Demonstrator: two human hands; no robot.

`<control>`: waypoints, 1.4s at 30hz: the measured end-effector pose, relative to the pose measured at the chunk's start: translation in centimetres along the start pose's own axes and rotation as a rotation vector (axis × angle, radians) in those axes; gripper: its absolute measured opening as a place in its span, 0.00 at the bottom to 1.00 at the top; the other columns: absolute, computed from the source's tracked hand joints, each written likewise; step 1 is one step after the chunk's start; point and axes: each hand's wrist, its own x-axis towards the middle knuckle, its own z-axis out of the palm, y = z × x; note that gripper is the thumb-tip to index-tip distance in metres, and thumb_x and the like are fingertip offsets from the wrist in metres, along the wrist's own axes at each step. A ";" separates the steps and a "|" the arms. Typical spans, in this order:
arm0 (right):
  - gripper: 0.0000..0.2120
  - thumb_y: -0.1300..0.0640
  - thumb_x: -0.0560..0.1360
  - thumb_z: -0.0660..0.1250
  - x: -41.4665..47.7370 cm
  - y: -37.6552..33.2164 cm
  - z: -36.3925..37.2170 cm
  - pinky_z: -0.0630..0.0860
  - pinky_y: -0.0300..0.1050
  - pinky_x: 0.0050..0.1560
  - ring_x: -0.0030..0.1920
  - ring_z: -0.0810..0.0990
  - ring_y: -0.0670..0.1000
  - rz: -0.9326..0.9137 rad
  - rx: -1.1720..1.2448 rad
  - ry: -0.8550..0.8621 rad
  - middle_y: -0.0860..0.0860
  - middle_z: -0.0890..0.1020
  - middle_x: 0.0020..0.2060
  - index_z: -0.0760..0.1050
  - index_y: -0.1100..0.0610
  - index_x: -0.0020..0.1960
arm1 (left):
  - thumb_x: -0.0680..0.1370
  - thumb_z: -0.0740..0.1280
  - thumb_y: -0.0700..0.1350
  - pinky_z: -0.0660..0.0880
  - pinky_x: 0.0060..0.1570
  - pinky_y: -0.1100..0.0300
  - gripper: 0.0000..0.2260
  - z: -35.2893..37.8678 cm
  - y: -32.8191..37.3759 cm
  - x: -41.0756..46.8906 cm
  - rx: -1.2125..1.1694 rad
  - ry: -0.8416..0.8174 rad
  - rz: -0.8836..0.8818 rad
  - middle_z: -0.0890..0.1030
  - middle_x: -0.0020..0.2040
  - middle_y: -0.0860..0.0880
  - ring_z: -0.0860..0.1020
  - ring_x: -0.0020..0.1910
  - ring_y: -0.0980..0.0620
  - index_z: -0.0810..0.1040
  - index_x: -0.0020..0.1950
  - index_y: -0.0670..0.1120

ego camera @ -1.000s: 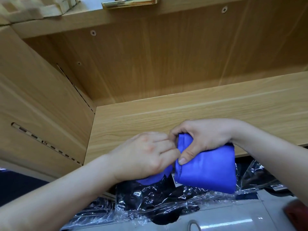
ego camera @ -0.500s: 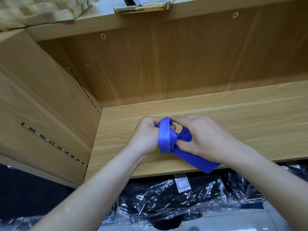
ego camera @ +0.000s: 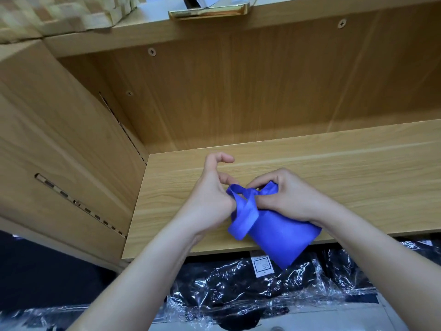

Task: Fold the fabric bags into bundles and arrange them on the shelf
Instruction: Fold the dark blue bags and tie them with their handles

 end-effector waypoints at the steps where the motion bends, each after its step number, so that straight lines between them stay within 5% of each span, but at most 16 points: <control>1: 0.05 0.52 0.69 0.71 0.1 0.2 -0.1 0.72 0.44 0.39 0.34 0.76 0.49 -0.016 -0.047 0.017 0.51 0.83 0.35 0.85 0.49 0.43 | 0.72 0.66 0.26 0.72 0.37 0.56 0.28 0.0 -0.1 -0.3 -0.092 -0.020 -0.027 0.76 0.52 0.44 0.75 0.36 0.49 0.67 0.58 0.57; 4: 0.06 0.49 0.69 0.70 0.1 0.2 -0.6 0.75 0.50 0.43 0.39 0.80 0.53 -0.061 -0.127 0.028 0.50 0.84 0.36 0.84 0.48 0.43 | 0.77 0.63 0.30 0.77 0.37 0.57 0.18 0.0 -0.2 -1.3 -0.341 -0.014 -0.100 0.78 0.50 0.43 0.80 0.39 0.51 0.70 0.57 0.51; 6: 0.04 0.52 0.71 0.71 0.1 0.2 -0.5 0.76 0.49 0.46 0.39 0.80 0.48 -0.089 -0.189 0.036 0.47 0.84 0.36 0.84 0.48 0.44 | 0.78 0.67 0.45 0.78 0.36 0.58 0.09 0.2 -0.3 -1.5 -0.390 -0.005 -0.126 0.79 0.48 0.46 0.82 0.42 0.52 0.71 0.56 0.48; 9: 0.04 0.54 0.71 0.71 0.0 0.0 -0.2 0.75 0.47 0.44 0.39 0.79 0.48 -0.107 -0.212 0.022 0.47 0.84 0.36 0.84 0.47 0.44 | 0.61 0.77 0.63 0.77 0.41 0.62 0.32 0.1 -0.9 -1.8 -0.198 -0.024 -0.105 0.82 0.52 0.52 0.83 0.46 0.57 0.72 0.59 0.51; 12: 0.04 0.52 0.70 0.70 0.0 -0.2 -0.3 0.76 0.47 0.41 0.35 0.78 0.48 -0.095 -0.184 0.047 0.49 0.83 0.35 0.83 0.49 0.41 | 0.55 0.79 0.54 0.76 0.49 0.66 0.38 0.0 -1.5 -2.3 0.098 -0.073 -0.059 0.81 0.51 0.59 0.81 0.48 0.63 0.68 0.61 0.57; 17: 0.02 0.54 0.71 0.73 0.1 -0.6 -1.5 0.72 0.45 0.38 0.36 0.77 0.47 0.008 0.019 0.018 0.55 0.84 0.39 0.84 0.52 0.42 | 0.70 0.72 0.42 0.68 0.42 0.74 0.09 0.6 -3.5 -2.5 0.438 0.173 0.341 0.80 0.44 0.59 0.77 0.44 0.62 0.79 0.41 0.56; 21: 0.02 0.59 0.73 0.73 -0.1 -0.3 -2.2 0.73 0.43 0.37 0.36 0.78 0.50 0.110 0.194 -0.027 0.58 0.83 0.37 0.84 0.57 0.43 | 0.71 0.66 0.48 0.74 0.49 0.65 0.07 -0.1 -3.5 -3.4 0.155 0.107 0.472 0.84 0.41 0.55 0.82 0.45 0.55 0.82 0.35 0.48; 25: 0.02 0.59 0.69 0.75 -0.5 -0.3 -1.8 0.74 0.38 0.32 0.32 0.78 0.48 0.150 0.382 -0.209 0.52 0.81 0.34 0.83 0.55 0.40 | 0.70 0.67 0.48 0.77 0.46 0.56 0.13 -1.2 -1.0 -4.0 -0.372 -0.206 0.342 0.76 0.24 0.47 0.78 0.27 0.48 0.77 0.26 0.48; 27: 0.01 0.57 0.68 0.73 -0.6 -0.4 -1.3 0.74 0.37 0.32 0.31 0.78 0.46 0.118 0.464 -0.306 0.50 0.81 0.32 0.83 0.54 0.39 | 0.74 0.63 0.43 0.78 0.50 0.49 0.11 -2.5 0.1 -3.5 -0.754 -0.486 0.269 0.78 0.29 0.43 0.79 0.31 0.46 0.81 0.40 0.38; 29: 0.02 0.57 0.68 0.73 -0.6 -0.2 -1.0 0.75 0.37 0.33 0.31 0.78 0.45 0.090 0.552 -0.377 0.49 0.81 0.32 0.84 0.54 0.40 | 0.74 0.53 0.32 0.79 0.50 0.44 0.18 -2.9 1.2 -3.0 -0.954 -0.520 0.206 0.82 0.45 0.35 0.82 0.44 0.37 0.77 0.57 0.30; 33: 0.18 0.49 0.63 0.80 -0.3 0.6 -1.1 0.77 0.38 0.35 0.32 0.81 0.46 0.110 0.648 -0.502 0.52 0.82 0.35 0.83 0.58 0.47 | 0.65 0.58 0.24 0.80 0.28 0.56 0.28 -2.4 1.6 -3.8 -0.734 -0.253 0.164 0.85 0.51 0.49 0.85 0.46 0.42 0.87 0.47 0.50; 36: 0.28 0.45 0.58 0.83 -0.3 1.3 -0.9 0.77 0.39 0.34 0.32 0.81 0.47 0.146 0.664 -0.559 0.53 0.81 0.35 0.81 0.62 0.49 | 0.65 0.72 0.29 0.81 0.44 0.55 0.29 -2.0 1.4 -3.8 -0.557 -0.273 0.275 0.82 0.60 0.52 0.83 0.54 0.44 0.83 0.57 0.59; 39: 0.21 0.43 0.55 0.84 -0.4 1.0 -0.6 0.77 0.37 0.33 0.31 0.81 0.45 0.142 0.681 -0.554 0.50 0.83 0.33 0.84 0.54 0.41 | 0.64 0.77 0.38 0.76 0.60 0.59 0.32 -1.7 0.7 -3.2 -0.179 -0.187 0.347 0.79 0.64 0.56 0.78 0.63 0.52 0.76 0.65 0.58; 42: 0.15 0.46 0.60 0.80 -0.3 0.4 -0.4 0.78 0.44 0.39 0.37 0.81 0.48 0.096 0.516 -0.399 0.54 0.84 0.38 0.84 0.49 0.45 | 0.69 0.75 0.49 0.71 0.60 0.70 0.22 -1.5 0.4 -2.8 0.002 -0.183 0.301 0.73 0.69 0.59 0.73 0.64 0.66 0.74 0.60 0.58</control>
